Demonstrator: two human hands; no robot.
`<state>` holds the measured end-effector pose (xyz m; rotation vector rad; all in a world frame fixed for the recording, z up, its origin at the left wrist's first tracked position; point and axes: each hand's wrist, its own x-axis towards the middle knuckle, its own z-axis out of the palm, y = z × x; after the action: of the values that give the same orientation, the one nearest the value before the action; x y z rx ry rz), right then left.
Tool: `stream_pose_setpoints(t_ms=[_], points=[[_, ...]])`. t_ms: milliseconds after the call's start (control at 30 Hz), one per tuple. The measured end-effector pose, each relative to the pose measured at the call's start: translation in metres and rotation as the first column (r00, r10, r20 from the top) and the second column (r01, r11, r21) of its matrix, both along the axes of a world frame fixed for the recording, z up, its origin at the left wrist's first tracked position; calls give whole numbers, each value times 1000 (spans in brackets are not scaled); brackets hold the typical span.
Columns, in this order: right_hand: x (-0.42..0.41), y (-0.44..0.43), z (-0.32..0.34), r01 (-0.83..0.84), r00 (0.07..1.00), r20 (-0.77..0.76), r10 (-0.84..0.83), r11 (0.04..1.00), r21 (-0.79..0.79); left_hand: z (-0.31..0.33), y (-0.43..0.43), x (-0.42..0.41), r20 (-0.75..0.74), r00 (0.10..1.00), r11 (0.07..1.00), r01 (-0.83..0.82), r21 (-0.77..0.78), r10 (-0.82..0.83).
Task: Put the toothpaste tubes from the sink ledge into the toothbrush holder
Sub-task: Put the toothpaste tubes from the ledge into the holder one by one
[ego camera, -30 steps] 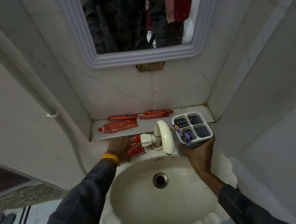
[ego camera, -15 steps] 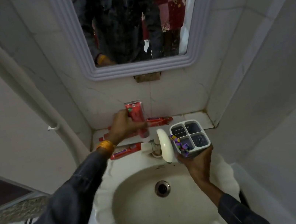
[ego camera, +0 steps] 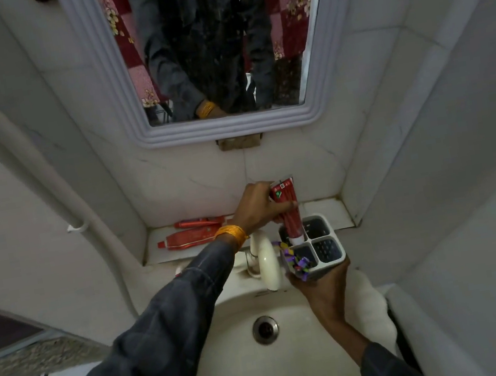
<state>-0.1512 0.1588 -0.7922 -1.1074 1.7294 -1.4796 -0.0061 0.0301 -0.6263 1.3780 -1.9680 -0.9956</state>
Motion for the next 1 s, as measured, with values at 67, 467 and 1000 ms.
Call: stream_pose_setpoints(t_ms=[67,467,1000], points=[[-2,-2,-2,-4,1000,-11,4,1000,9,2,-6,-1,101,995,998,18,-53,-13],[5,-10,6,-16,1000,-10,16,1000,-13,-20,-7,-9,376,911,984,179,8,-169],[-1,-15,-1,-15,1000,-15,16,999,37,-83,10,140,623,779,994,-105,13,74]])
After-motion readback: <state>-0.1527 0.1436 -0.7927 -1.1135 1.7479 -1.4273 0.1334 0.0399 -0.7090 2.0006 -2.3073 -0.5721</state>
